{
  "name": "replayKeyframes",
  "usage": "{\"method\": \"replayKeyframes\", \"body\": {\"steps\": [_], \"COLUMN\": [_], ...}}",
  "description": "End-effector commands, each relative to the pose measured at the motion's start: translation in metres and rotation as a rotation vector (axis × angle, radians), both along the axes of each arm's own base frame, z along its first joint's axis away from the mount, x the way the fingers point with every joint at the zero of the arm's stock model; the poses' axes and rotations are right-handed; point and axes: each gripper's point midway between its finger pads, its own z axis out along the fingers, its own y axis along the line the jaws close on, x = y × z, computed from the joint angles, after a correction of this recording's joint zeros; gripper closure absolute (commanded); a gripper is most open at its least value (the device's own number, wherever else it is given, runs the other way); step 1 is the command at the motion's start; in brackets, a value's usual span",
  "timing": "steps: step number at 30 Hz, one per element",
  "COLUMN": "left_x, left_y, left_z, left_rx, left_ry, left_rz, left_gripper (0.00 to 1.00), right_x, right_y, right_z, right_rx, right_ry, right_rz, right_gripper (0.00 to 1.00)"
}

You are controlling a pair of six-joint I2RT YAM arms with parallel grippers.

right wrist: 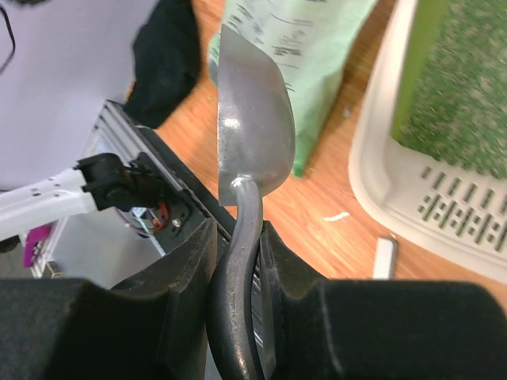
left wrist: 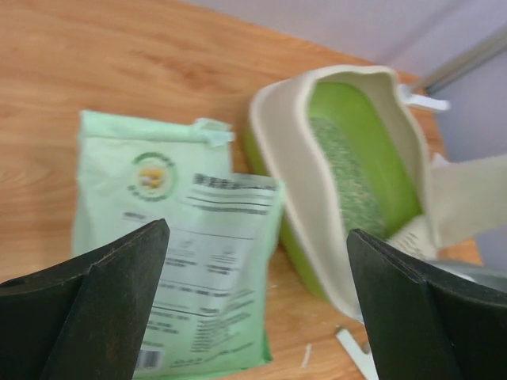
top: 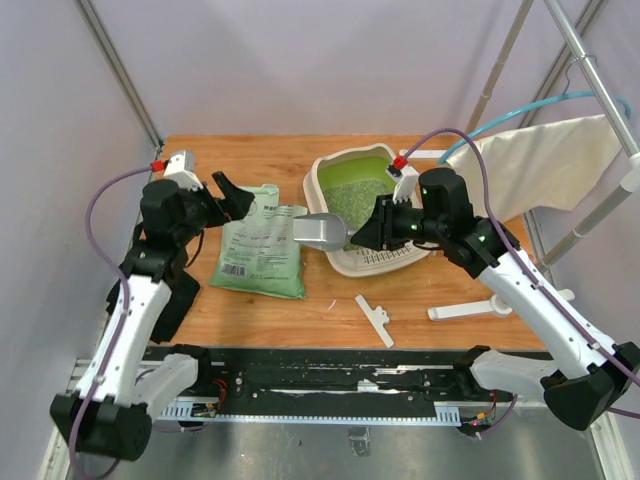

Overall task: Fill the litter box with clean litter
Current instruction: 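Pick up the spatula from the center of the board, then scoop the cat litter from the cat litter bag.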

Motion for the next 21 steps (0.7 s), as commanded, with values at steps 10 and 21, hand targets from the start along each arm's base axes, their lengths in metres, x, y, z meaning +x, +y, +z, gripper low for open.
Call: {"method": "replayKeyframes", "body": {"steps": [10, 21], "left_x": [0.113, 0.145], "left_y": [0.042, -0.005], "left_z": [-0.066, -0.112], "left_rx": [0.270, 0.403], "left_ry": [0.156, 0.175], "left_rz": [-0.093, -0.711], "left_gripper": [0.00, 0.00], "right_x": [-0.010, -0.021], "right_y": [-0.017, -0.025], "right_z": [0.007, 0.015], "right_rx": [-0.114, -0.135], "right_ry": [-0.088, -0.122], "right_rz": [0.043, 0.076], "right_gripper": [0.99, 0.99]}}
